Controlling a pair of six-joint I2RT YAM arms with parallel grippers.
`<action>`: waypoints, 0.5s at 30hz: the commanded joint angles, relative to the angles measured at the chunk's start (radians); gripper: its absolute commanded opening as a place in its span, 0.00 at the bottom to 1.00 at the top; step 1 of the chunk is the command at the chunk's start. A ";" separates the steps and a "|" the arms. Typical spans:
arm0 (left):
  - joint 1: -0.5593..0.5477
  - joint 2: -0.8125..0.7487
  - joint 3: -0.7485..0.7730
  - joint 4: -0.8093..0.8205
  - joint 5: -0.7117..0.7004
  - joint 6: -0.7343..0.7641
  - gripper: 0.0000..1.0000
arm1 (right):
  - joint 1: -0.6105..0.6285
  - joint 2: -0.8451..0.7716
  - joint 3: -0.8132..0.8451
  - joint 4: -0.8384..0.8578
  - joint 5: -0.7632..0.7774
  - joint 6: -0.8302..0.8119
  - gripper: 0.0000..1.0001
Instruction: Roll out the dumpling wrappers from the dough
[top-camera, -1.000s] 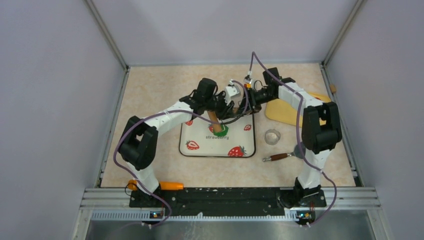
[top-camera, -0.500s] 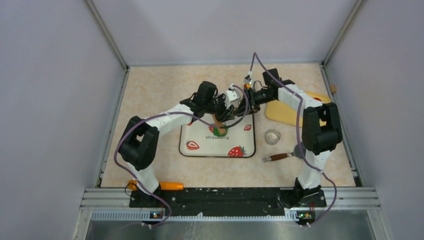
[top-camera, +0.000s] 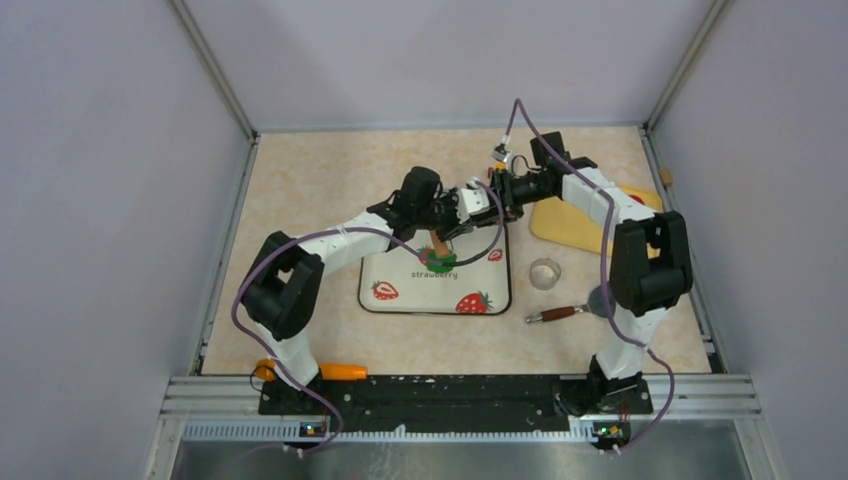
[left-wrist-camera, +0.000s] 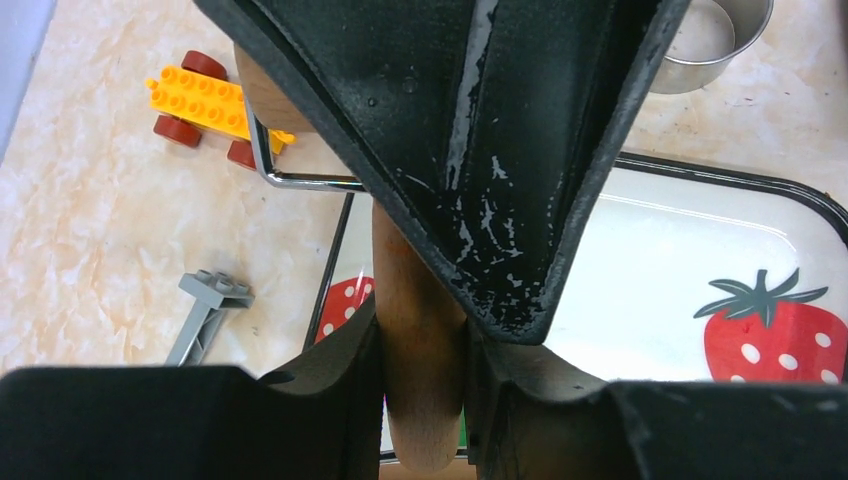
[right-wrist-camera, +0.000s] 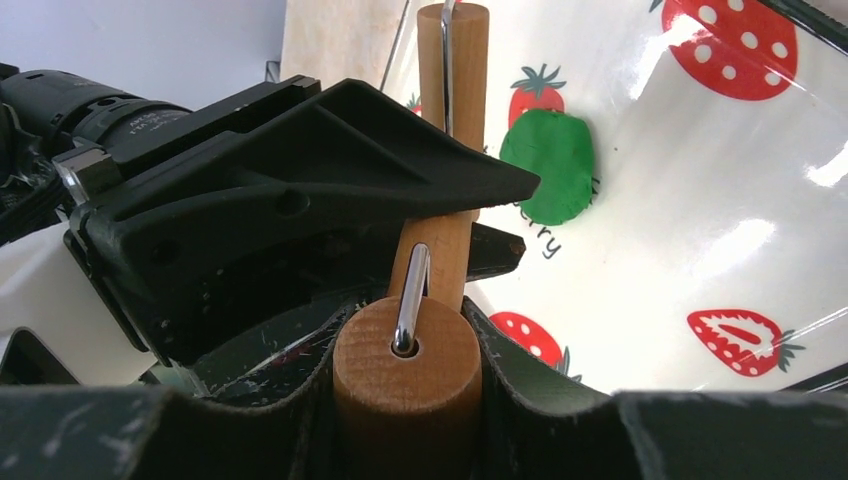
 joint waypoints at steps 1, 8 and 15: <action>0.000 0.003 0.043 0.032 0.045 0.042 0.00 | 0.002 -0.088 0.007 0.033 0.049 0.005 0.31; 0.000 -0.018 0.038 0.001 0.131 -0.086 0.00 | 0.009 -0.150 -0.006 0.092 0.228 0.046 0.82; 0.000 -0.015 0.043 0.026 0.120 -0.138 0.00 | 0.015 -0.099 -0.005 0.070 0.179 0.037 0.75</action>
